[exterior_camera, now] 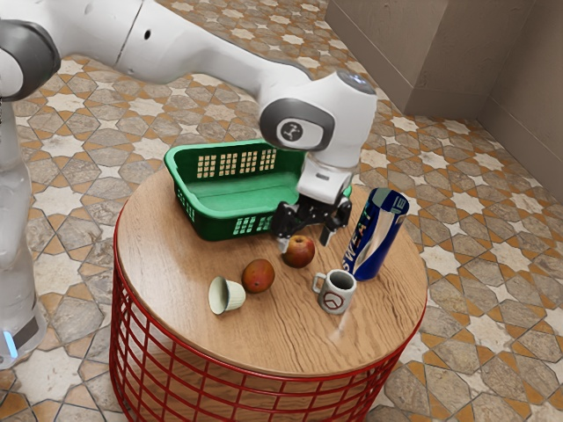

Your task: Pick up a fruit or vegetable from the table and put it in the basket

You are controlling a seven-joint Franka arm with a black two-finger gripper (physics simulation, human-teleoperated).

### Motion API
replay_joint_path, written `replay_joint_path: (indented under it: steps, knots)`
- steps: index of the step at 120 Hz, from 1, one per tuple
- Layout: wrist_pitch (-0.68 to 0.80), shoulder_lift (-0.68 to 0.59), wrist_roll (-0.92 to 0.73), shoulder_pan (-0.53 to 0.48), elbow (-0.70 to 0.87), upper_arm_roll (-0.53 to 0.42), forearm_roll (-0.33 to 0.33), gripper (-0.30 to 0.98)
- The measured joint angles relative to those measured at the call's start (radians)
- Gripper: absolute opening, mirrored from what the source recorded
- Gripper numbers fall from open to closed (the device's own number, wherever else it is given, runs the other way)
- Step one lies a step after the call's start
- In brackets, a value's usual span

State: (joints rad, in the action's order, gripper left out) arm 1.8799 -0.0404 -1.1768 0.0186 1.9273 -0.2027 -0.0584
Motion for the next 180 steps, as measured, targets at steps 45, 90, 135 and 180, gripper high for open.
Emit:
replay_joint_path:
  steps: [45,90,135,180]
  knots:
    - [0.004,0.102,-0.025,-0.057,-0.069,0.006,0.014,0.69]
    - [0.019,0.148,-0.037,-0.077,-0.085,0.006,0.036,0.69]
    - [0.041,0.179,-0.045,-0.102,-0.085,0.006,0.043,0.69]
    - [0.067,0.207,-0.049,-0.103,-0.081,0.006,0.042,0.69]
